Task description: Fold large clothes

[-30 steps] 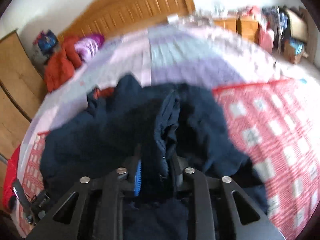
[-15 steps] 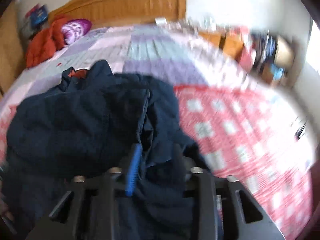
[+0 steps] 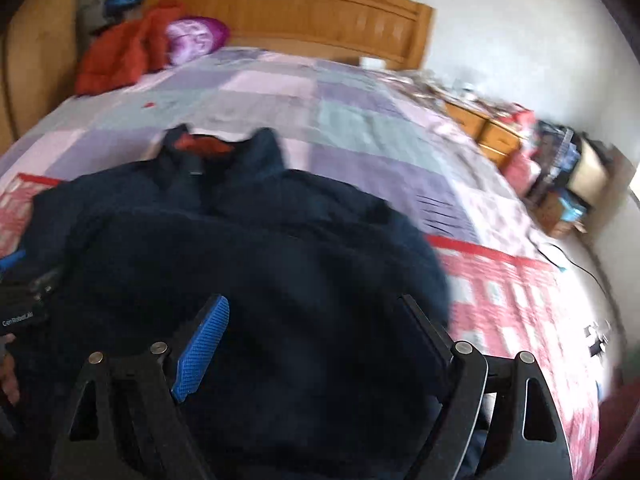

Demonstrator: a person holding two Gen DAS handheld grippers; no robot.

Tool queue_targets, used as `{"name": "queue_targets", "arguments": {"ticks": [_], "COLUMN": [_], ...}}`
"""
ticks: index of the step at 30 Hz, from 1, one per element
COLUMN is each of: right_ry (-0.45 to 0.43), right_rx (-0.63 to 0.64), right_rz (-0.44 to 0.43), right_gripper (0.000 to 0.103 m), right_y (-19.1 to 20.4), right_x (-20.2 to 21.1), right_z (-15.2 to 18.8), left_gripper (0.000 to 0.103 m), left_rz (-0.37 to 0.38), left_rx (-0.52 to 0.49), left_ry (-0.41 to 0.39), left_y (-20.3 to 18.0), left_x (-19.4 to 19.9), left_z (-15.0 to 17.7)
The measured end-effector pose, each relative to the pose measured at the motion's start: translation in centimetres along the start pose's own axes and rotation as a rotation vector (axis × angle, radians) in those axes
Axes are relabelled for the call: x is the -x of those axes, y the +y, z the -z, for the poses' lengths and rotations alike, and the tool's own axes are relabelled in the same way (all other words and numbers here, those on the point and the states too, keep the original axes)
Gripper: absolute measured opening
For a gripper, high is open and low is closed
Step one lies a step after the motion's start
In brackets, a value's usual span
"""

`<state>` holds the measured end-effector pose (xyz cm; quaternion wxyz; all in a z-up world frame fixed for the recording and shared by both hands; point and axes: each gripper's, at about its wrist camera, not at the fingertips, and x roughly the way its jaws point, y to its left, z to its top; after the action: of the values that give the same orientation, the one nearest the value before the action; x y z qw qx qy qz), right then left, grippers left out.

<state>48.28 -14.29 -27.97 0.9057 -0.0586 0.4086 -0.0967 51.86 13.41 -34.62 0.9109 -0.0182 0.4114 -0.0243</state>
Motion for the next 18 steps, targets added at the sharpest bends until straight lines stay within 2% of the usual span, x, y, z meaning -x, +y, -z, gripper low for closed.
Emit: {"name": "queue_targets", "arguments": {"ticks": [2, 5, 6, 10, 12, 14, 16, 18], "right_ry": [0.047, 0.111, 0.122, 0.094, 0.082, 0.011, -0.139, -0.213], "right_rx": [-0.007, -0.066, -0.076, 0.026, -0.024, -0.093, -0.121, -0.082], "right_rz": [-0.02, -0.117, -0.125, -0.085, -0.074, -0.025, 0.026, -0.012], "right_gripper": [0.088, 0.088, 0.088, 0.09, 0.09, 0.09, 0.09, 0.09], "right_y": [-1.9, -3.8, -3.7, -2.0, -3.6, -5.2, -5.9, -3.9], "right_x": [-0.7, -2.6, -3.2, -4.0, -3.3, -0.5, 3.8, 5.4], "right_z": [1.7, 3.8, 3.8, 3.2, 3.3, 3.3, 3.7, 2.9], "left_gripper": [0.103, 0.103, 0.103, 0.103, 0.101, 0.101, 0.102, 0.102], "left_rz": [-0.052, -0.029, -0.035, -0.096, -0.094, -0.038, -0.005, 0.029], "left_rx": [-0.012, 0.05, 0.041, -0.019, -0.034, -0.086, -0.151, -0.202], "left_ry": [-0.012, 0.009, 0.013, 0.01, -0.009, -0.101, -0.178, -0.215], "left_y": [0.9, 3.7, 4.0, 2.9, 2.5, 0.9, -1.3, -4.2], "left_x": [0.1, -0.6, -0.6, 0.5, 2.3, 5.8, 7.7, 8.1], "left_z": [0.0, 0.2, 0.1, 0.0, -0.1, -0.4, -1.2, -2.6]}}
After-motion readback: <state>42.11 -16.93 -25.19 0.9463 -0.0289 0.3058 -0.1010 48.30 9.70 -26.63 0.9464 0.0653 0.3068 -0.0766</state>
